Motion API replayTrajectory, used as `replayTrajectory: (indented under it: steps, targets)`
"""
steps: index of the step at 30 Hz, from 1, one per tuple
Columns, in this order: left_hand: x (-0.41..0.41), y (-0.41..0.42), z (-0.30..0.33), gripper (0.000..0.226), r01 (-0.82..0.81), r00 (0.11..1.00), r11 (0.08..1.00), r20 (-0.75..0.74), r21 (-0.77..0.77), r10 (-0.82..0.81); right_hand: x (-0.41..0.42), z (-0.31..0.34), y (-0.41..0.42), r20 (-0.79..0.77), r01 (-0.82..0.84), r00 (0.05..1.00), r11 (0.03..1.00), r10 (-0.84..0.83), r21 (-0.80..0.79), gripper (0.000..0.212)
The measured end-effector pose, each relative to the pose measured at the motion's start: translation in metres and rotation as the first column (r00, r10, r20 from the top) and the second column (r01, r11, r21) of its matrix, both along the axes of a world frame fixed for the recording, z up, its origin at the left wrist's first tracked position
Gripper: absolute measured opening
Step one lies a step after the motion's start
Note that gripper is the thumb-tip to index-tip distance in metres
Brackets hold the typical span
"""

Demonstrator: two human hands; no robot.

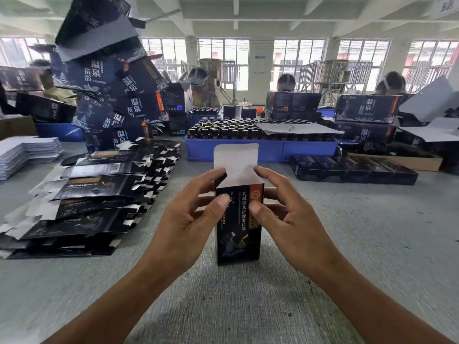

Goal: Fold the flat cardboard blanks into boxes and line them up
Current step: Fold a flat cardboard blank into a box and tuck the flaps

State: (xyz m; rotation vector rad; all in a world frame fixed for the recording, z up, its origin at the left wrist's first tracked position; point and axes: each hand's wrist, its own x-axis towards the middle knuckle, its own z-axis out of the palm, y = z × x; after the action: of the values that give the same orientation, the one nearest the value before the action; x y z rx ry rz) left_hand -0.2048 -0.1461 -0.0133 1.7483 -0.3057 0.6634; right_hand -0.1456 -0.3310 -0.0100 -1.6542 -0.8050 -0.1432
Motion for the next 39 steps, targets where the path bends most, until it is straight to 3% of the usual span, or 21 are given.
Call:
replayTrajectory:
  steps: [6,12,21,28,34,39]
  targets:
    - [0.0,0.002,-0.001,0.036,0.035,0.999,0.998,-0.014,-0.056,-0.036,-0.002,0.004,-0.003,0.016,-0.031,0.999,1.0,0.031,0.003,0.034]
    - [-0.003,0.0,0.001,0.032,0.055,0.998,0.994,-0.003,-0.098,-0.056,-0.001,0.004,-0.003,0.025,0.011,1.0,1.0,-0.011,0.003,0.033]
    - [-0.003,-0.001,0.005,0.024,0.027,0.999,0.997,0.032,-0.078,-0.024,-0.005,0.005,0.001,0.021,0.005,1.0,0.987,-0.008,0.16,0.024]
    - [-0.005,-0.001,0.006,0.025,0.0,1.0,1.0,0.028,-0.021,0.001,-0.01,0.011,-0.001,0.022,-0.011,1.0,0.974,0.007,0.228,0.04]
    - [-0.007,-0.003,0.007,0.023,0.028,0.999,0.999,0.039,-0.03,-0.027,-0.016,0.016,0.002,0.081,0.064,0.993,0.97,-0.086,0.235,0.02]
    - [-0.008,-0.004,0.008,0.018,0.07,0.996,0.989,0.059,-0.133,-0.062,-0.012,0.013,0.001,0.048,0.079,0.995,0.975,-0.091,0.208,0.014]
